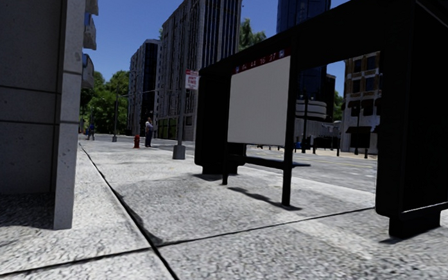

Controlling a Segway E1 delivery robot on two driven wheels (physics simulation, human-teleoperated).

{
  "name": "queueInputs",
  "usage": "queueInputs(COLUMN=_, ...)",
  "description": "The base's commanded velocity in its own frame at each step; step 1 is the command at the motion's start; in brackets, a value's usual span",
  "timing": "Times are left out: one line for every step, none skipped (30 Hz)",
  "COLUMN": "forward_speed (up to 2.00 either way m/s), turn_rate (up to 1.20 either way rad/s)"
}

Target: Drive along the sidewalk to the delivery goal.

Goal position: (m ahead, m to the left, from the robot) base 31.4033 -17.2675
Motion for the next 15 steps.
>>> queueInputs(forward_speed=2.00, turn_rate=0.36)
queueInputs(forward_speed=2.00, turn_rate=0.39)
queueInputs(forward_speed=2.00, turn_rate=0.41)
queueInputs(forward_speed=2.00, turn_rate=0.42)
queueInputs(forward_speed=2.00, turn_rate=0.42)
queueInputs(forward_speed=2.00, turn_rate=0.42)
queueInputs(forward_speed=2.00, turn_rate=0.45)
queueInputs(forward_speed=2.00, turn_rate=0.47)
queueInputs(forward_speed=2.00, turn_rate=0.47)
queueInputs(forward_speed=2.00, turn_rate=0.48)
queueInputs(forward_speed=2.00, turn_rate=0.48)
queueInputs(forward_speed=2.00, turn_rate=0.48)
queueInputs(forward_speed=2.00, turn_rate=0.48)
queueInputs(forward_speed=2.00, turn_rate=0.48)
queueInputs(forward_speed=2.00, turn_rate=0.48)
